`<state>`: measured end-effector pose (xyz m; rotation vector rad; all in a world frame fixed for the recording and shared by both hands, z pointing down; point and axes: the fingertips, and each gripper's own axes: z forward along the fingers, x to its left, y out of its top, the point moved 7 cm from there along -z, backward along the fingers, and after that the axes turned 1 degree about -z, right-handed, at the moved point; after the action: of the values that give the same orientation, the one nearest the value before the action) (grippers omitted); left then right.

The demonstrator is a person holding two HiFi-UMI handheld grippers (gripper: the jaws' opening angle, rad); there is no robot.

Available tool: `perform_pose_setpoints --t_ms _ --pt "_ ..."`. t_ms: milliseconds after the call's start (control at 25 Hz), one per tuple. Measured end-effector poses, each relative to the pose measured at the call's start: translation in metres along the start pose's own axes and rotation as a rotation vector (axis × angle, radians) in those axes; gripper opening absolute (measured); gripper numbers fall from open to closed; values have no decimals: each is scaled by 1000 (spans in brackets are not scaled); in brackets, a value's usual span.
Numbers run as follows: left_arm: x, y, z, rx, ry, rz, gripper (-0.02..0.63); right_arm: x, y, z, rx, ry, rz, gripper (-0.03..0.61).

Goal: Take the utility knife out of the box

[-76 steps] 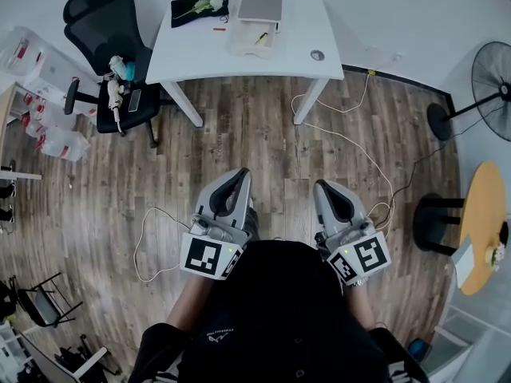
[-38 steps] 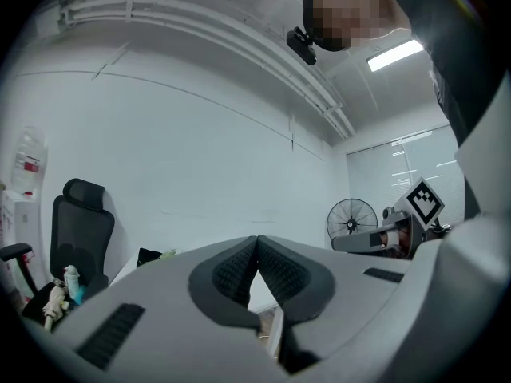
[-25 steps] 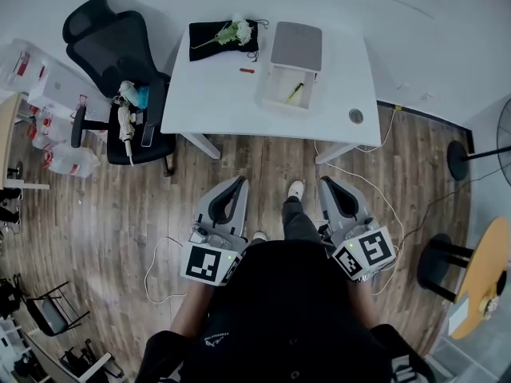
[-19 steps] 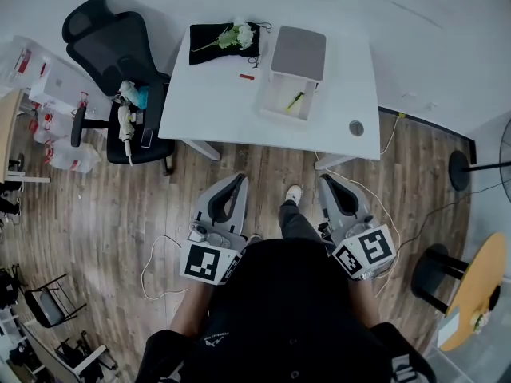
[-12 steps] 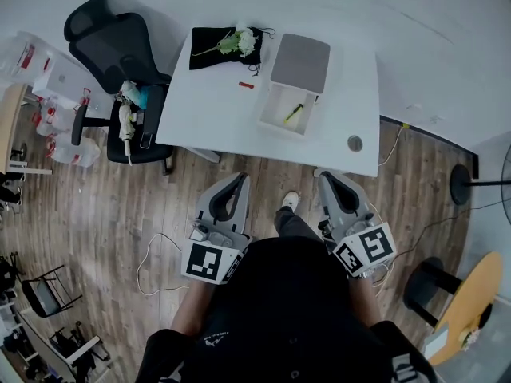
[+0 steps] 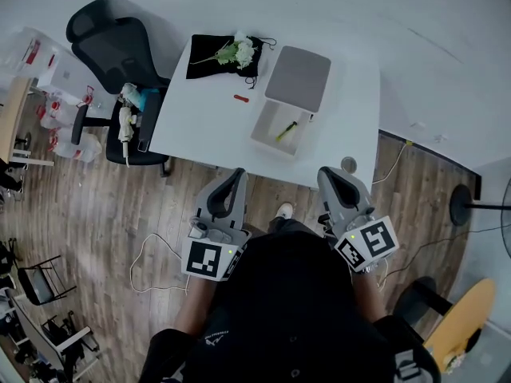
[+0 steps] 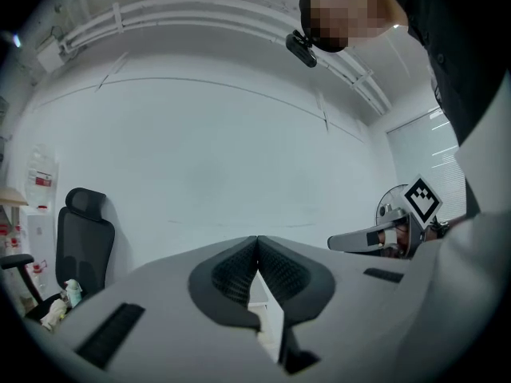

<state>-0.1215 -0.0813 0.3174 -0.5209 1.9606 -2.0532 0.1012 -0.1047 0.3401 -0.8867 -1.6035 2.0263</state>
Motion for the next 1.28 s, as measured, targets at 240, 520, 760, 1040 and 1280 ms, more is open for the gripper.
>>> perform_pose_setpoints --t_ms 240,520,760,1040,1280 --pt "-2 -8 20 17 5 2 5 -25 4 6 3 4 -12 5" --pt "-4 -9 46 30 -29 -6 5 -37 5 4 8 -28 5 5" --pt "-5 -15 72 56 -131 -11 5 -47 6 -3 -2 -122 15 5" --pt "11 -18 121 98 -270 1 5 -58 14 5 -22 -263 47 5" --pt "32 -32 159 163 -366 -4 5 -61 19 28 -33 -355 66 5"
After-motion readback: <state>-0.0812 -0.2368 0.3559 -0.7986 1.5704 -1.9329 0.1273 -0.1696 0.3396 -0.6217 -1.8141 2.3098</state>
